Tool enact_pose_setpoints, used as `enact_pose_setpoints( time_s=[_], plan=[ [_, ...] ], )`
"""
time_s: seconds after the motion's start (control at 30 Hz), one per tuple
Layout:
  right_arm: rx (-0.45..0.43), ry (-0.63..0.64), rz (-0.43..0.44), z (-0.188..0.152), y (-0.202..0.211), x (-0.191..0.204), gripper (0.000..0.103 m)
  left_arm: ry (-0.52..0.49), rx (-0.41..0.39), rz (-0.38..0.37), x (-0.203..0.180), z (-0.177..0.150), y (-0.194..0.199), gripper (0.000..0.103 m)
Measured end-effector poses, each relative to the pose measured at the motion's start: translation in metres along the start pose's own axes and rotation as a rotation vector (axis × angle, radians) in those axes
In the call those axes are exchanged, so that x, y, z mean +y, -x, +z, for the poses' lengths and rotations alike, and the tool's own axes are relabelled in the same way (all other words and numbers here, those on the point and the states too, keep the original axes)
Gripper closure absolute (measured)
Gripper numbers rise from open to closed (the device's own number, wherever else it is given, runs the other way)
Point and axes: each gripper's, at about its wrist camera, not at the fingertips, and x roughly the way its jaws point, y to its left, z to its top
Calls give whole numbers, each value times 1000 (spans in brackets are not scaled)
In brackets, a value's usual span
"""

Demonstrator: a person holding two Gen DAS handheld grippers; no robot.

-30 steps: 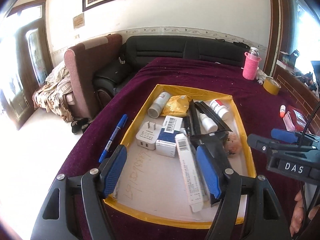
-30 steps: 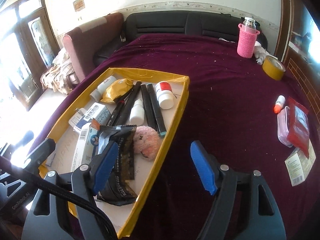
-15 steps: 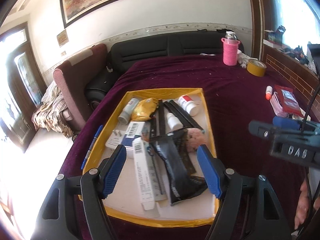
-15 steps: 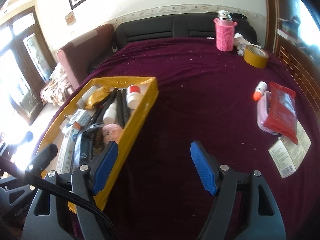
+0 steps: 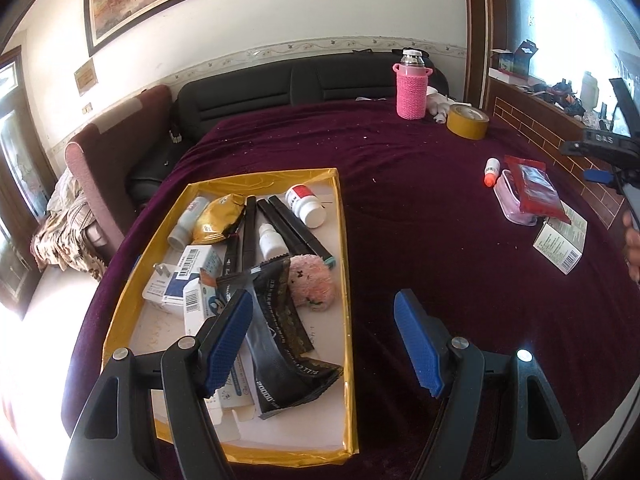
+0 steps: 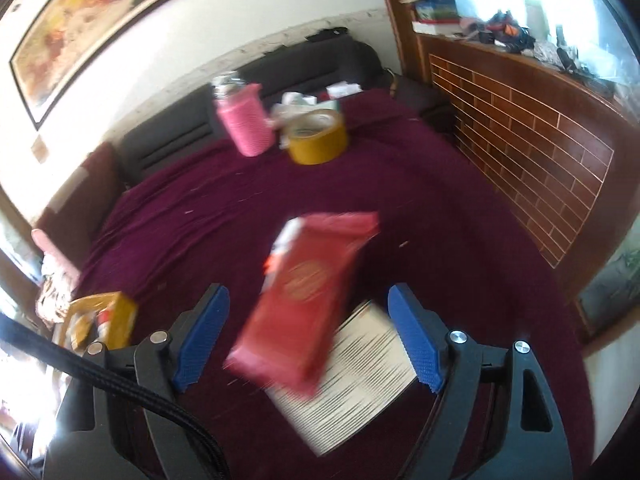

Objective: Organize objects
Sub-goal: 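Move both grippers from the tray back to the loose items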

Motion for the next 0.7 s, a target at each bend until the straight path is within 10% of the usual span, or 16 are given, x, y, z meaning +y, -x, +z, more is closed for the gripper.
enact_pose_setpoints(
  time_s=[0.27, 0.43, 0.7],
  plan=[
    [182, 23, 201, 0, -59, 30, 18, -6, -14, 20, 3, -1, 4, 35],
    [292, 239, 622, -32, -30, 99, 18, 13, 1, -9, 4, 0, -2, 35],
    [106, 75, 215, 8, -27, 44, 17, 43, 16, -58, 8, -5, -11, 35]
  ],
)
